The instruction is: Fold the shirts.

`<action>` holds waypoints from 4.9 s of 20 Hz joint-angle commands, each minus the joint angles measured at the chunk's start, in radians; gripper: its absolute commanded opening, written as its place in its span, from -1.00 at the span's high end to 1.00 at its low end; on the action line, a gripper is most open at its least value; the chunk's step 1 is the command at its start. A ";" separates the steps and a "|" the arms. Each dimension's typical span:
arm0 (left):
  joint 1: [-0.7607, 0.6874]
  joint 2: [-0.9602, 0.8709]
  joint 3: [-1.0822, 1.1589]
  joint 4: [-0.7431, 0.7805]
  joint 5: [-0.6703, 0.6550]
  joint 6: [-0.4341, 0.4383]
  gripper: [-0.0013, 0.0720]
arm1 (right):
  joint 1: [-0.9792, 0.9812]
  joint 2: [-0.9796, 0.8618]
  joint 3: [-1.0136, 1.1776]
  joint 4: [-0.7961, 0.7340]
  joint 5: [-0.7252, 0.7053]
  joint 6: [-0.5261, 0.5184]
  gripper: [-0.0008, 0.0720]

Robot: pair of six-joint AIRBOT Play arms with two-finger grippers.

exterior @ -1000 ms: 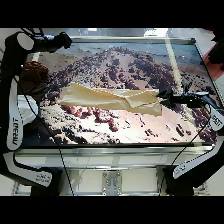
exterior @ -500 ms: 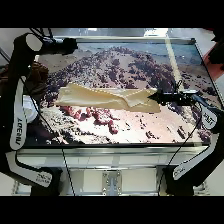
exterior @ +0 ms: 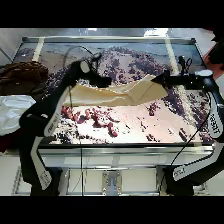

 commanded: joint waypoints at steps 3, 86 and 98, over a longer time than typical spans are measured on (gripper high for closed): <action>-0.089 -0.103 0.001 -0.014 0.032 0.009 0.93 | 0.148 0.033 0.237 -0.242 0.030 0.169 0.91; 0.454 0.386 0.087 -0.173 -0.173 0.126 0.92 | -0.309 0.249 -0.206 -1.486 0.301 0.406 -0.92; 0.454 0.386 0.087 -0.173 -0.359 0.048 0.92 | 0.109 0.506 -0.156 -0.149 -0.213 -0.012 -0.88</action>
